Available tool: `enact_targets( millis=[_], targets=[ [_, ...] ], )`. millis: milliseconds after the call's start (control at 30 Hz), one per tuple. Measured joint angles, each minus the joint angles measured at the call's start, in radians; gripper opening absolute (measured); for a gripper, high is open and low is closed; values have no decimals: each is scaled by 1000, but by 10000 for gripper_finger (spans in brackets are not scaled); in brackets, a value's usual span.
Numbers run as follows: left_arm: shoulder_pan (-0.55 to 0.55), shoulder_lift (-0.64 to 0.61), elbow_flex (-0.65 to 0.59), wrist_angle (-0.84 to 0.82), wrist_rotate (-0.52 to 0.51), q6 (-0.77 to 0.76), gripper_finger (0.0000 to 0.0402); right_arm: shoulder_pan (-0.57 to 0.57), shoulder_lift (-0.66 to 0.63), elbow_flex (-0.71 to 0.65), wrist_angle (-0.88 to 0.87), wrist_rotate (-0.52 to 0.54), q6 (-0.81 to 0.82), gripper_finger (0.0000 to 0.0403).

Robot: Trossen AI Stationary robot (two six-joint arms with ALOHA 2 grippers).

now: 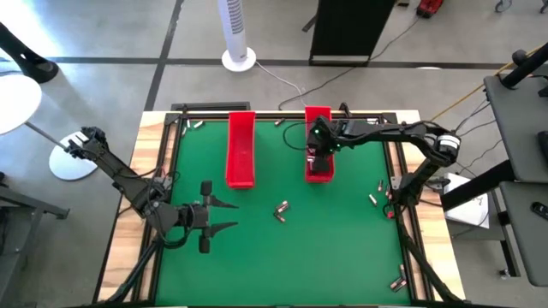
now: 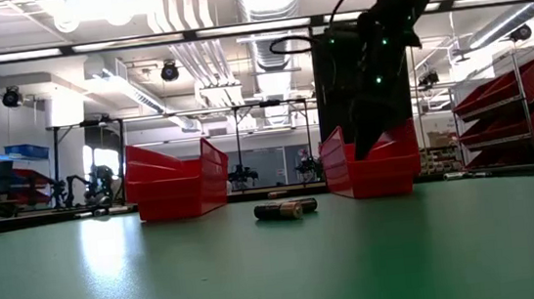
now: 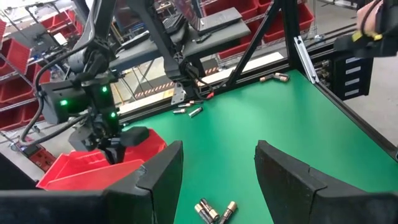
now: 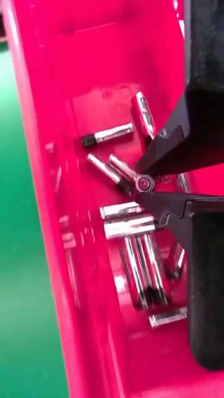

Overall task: Sort batteries
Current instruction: Put the silver battery into the right red bin

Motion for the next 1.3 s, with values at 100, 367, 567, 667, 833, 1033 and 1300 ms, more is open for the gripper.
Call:
enact_targets(
  millis=[100,367,567,667,833,1033,1300],
  targets=[
    [0,0,0,2,0,0,180,-18,27,-3,25,0,-4,38],
    [0,0,0,3,0,0,180,-30,104,34,19,34,5,38],
    [0,0,0,2,0,0,180,-32,122,45,16,45,-22,38],
    [0,0,0,2,0,0,180,-32,130,45,11,49,-42,38],
    [0,0,0,2,0,0,180,-32,136,43,14,44,-59,38],
    [0,0,0,2,0,0,180,-30,136,43,12,41,-59,43],
    [0,0,0,1,0,0,180,-22,136,61,-30,35,-43,91]
  ],
)
